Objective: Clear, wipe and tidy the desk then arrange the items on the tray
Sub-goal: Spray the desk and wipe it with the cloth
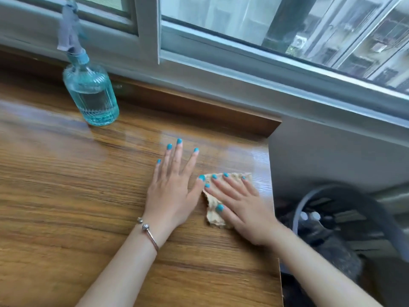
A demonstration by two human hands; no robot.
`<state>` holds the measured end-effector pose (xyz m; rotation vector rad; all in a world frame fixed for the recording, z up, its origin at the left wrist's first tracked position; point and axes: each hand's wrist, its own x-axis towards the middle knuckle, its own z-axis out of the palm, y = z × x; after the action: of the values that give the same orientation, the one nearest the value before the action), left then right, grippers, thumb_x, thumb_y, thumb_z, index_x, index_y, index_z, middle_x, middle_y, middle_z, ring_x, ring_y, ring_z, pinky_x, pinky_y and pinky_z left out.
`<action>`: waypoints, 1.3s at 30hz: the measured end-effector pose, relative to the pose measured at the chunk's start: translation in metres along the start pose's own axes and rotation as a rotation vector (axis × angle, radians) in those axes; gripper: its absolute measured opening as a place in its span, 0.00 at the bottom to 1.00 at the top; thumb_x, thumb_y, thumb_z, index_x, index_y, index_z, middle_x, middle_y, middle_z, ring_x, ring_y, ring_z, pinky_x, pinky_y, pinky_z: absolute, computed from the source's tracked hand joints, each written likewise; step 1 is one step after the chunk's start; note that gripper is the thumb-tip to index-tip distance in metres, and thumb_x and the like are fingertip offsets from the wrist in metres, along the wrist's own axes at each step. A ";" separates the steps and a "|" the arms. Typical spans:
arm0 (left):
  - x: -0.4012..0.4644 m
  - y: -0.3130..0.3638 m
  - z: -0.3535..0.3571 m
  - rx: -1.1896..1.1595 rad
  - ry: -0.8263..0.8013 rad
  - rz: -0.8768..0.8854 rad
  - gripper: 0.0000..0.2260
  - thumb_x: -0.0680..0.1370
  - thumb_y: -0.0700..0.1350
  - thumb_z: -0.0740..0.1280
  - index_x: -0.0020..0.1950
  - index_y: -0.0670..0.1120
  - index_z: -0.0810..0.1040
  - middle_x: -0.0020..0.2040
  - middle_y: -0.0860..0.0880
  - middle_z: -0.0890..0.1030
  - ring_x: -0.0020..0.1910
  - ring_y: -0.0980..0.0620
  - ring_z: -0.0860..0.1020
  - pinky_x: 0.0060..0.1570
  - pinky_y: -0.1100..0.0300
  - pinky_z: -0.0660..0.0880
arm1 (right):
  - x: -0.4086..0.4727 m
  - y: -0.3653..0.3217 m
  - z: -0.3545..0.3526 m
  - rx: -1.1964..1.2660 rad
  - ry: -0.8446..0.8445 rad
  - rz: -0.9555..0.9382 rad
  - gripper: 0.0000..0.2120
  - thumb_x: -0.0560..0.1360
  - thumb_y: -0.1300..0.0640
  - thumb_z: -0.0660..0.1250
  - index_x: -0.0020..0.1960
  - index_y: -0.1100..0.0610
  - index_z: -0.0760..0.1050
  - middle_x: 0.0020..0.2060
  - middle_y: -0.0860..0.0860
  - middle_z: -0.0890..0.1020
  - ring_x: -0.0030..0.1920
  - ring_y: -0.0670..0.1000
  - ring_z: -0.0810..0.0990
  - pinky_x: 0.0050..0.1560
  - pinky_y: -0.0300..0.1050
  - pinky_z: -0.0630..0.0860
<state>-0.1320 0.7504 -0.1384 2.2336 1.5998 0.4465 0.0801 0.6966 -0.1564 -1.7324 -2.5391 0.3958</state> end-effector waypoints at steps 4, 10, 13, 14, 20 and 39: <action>0.003 0.012 0.005 -0.027 -0.010 0.003 0.27 0.81 0.59 0.50 0.77 0.62 0.43 0.75 0.57 0.30 0.74 0.58 0.31 0.70 0.58 0.33 | 0.079 0.069 -0.044 -0.037 0.004 0.177 0.22 0.84 0.45 0.45 0.77 0.37 0.47 0.78 0.40 0.51 0.78 0.45 0.45 0.75 0.48 0.37; -0.004 0.028 0.002 -0.068 -0.027 0.040 0.26 0.81 0.57 0.51 0.78 0.61 0.46 0.79 0.55 0.37 0.76 0.56 0.35 0.72 0.58 0.34 | 0.023 0.063 -0.020 -0.008 0.088 0.178 0.21 0.83 0.41 0.41 0.74 0.29 0.42 0.76 0.33 0.46 0.77 0.40 0.41 0.75 0.46 0.35; -0.010 0.048 0.013 -0.038 -0.076 0.117 0.26 0.81 0.58 0.50 0.78 0.62 0.44 0.79 0.55 0.40 0.77 0.55 0.37 0.73 0.55 0.35 | -0.014 0.061 -0.014 -0.005 0.050 0.072 0.22 0.82 0.40 0.40 0.76 0.32 0.46 0.77 0.35 0.49 0.78 0.41 0.42 0.75 0.44 0.37; -0.012 0.053 0.017 -0.021 -0.094 0.137 0.26 0.81 0.57 0.50 0.78 0.62 0.43 0.79 0.54 0.41 0.77 0.54 0.37 0.74 0.54 0.35 | -0.005 0.072 -0.019 -0.014 0.044 0.063 0.22 0.82 0.41 0.41 0.76 0.34 0.46 0.78 0.37 0.50 0.78 0.42 0.44 0.75 0.46 0.39; -0.031 0.038 0.020 -0.047 -0.065 0.080 0.26 0.80 0.57 0.47 0.78 0.61 0.43 0.80 0.54 0.44 0.77 0.55 0.39 0.73 0.56 0.36 | 0.057 0.105 -0.036 0.182 0.141 0.382 0.21 0.85 0.50 0.50 0.77 0.45 0.57 0.78 0.46 0.56 0.78 0.49 0.49 0.77 0.48 0.44; -0.177 0.008 -0.011 -0.014 -0.212 0.201 0.25 0.81 0.57 0.47 0.79 0.60 0.46 0.80 0.54 0.45 0.77 0.54 0.38 0.74 0.53 0.36 | -0.091 -0.044 0.020 0.090 0.159 0.559 0.23 0.85 0.50 0.48 0.79 0.48 0.52 0.79 0.49 0.52 0.79 0.53 0.46 0.76 0.59 0.47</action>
<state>-0.1849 0.5811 -0.1333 2.3533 1.2700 0.2603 0.0709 0.5943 -0.1554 -2.3099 -1.8687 0.3612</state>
